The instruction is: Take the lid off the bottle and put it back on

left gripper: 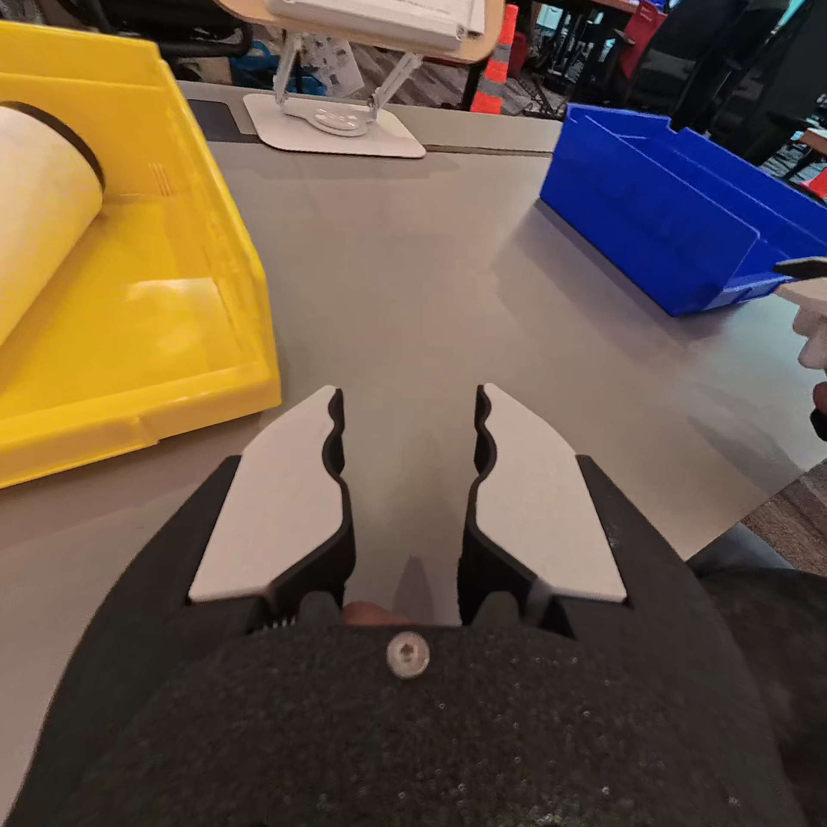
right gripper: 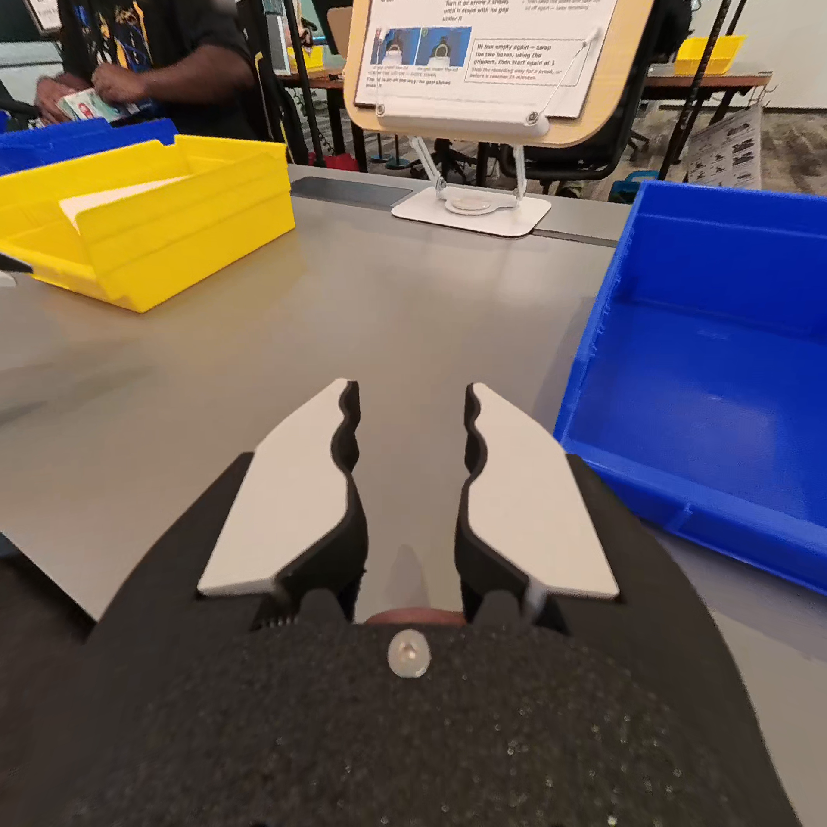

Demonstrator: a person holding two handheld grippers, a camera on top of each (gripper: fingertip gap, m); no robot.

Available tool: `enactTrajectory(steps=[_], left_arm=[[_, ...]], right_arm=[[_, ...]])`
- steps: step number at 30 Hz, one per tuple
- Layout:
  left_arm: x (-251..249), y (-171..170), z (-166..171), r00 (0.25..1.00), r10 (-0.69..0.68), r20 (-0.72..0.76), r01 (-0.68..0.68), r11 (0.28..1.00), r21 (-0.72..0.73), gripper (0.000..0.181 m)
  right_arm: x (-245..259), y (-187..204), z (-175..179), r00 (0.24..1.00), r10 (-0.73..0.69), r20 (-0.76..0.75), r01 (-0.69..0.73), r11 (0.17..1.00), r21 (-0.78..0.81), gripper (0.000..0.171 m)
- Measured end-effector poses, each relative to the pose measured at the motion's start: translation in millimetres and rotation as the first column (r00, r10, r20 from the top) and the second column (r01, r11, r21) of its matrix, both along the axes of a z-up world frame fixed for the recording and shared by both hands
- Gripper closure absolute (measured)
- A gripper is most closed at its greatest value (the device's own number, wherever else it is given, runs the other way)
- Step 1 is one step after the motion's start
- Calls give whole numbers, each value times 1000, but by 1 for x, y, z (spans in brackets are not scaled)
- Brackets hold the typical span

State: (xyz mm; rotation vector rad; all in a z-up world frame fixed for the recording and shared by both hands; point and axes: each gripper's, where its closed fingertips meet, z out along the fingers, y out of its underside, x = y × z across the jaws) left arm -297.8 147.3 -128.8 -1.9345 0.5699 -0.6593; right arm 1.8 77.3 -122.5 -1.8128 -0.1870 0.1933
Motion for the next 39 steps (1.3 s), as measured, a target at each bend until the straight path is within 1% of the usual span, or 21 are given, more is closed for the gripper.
enactTrajectory(steps=[2,3,4,7,9,10,12,13,15,16,17,18,20,21,24,27,29,30,32,35,39], left_arm=[[-3,7,13,1000,-13,-6,13,1000,1,119],[-7,14,21,999,-22,-37,23,1000,3,110],[-14,26,28,996,-15,-92,15,1000,3,107],[-37,76,55,969,31,-244,-38,999,-24,106],[-57,126,63,922,89,-378,-116,992,-48,104],[-65,151,62,881,98,-462,-135,990,-48,102],[-77,196,42,784,66,-617,-172,978,-114,99],[-82,215,29,736,40,-676,-200,967,-161,96],[-91,248,5,659,5,-752,-260,940,-222,97],[-96,263,-6,628,0,-778,-291,928,-234,97],[-99,275,-15,613,-1,-790,-319,914,-249,97],[-100,284,-23,617,-10,-787,-339,899,-277,97],[-92,291,-39,657,-54,-752,-343,867,-361,96],[-89,293,-45,663,-66,-746,-347,856,-384,97],[-91,298,-57,643,-83,-762,-367,839,-401,101],[-90,297,-59,635,-111,-764,-343,846,-408,103],[-88,293,-57,653,-123,-747,-322,848,-421,103],[-88,293,-53,667,-109,-737,-319,853,-414,103],[-89,294,-37,707,-49,-706,-311,875,-372,103],[-90,291,3,791,47,-610,-281,913,-295,104],[-86,278,86,891,164,-423,-222,971,-93,104]], right_arm=[[-1,1,0,1000,-2,26,2,1000,7,129],[-1,1,-2,999,-2,35,2,1000,2,129],[-2,2,-3,999,2,39,-2,1000,-6,128],[-6,2,-3,999,19,35,-19,1000,-4,129],[-8,1,-3,999,31,31,-31,1000,-7,128],[-9,1,-4,999,36,26,-36,999,-10,128],[-11,1,-4,999,46,13,-46,999,-15,128],[-12,1,-5,999,52,8,-51,999,-19,128],[-12,2,-8,998,57,14,-56,998,-33,128],[-12,1,-9,998,56,21,-56,998,-37,128],[-11,1,-10,998,56,27,-55,998,-39,128],[-10,1,-10,998,54,30,-52,998,-40,128],[-8,-1,-11,998,51,24,-50,998,-46,128],[-8,-2,-12,999,50,21,-49,998,-50,128],[-5,-2,-15,999,45,13,-44,997,-61,128],[-4,-3,-17,999,47,6,-46,996,-73,128],[-5,-3,-18,999,48,8,-47,996,-76,128],[-5,-3,-18,999,48,9,-47,996,-77,128],[-6,-3,-18,999,50,8,-49,996,-78,128],[-8,-4,-16,999,55,1,-54,996,-71,129],[-14,-1,-18,998,70,3,-70,995,-78,129]])
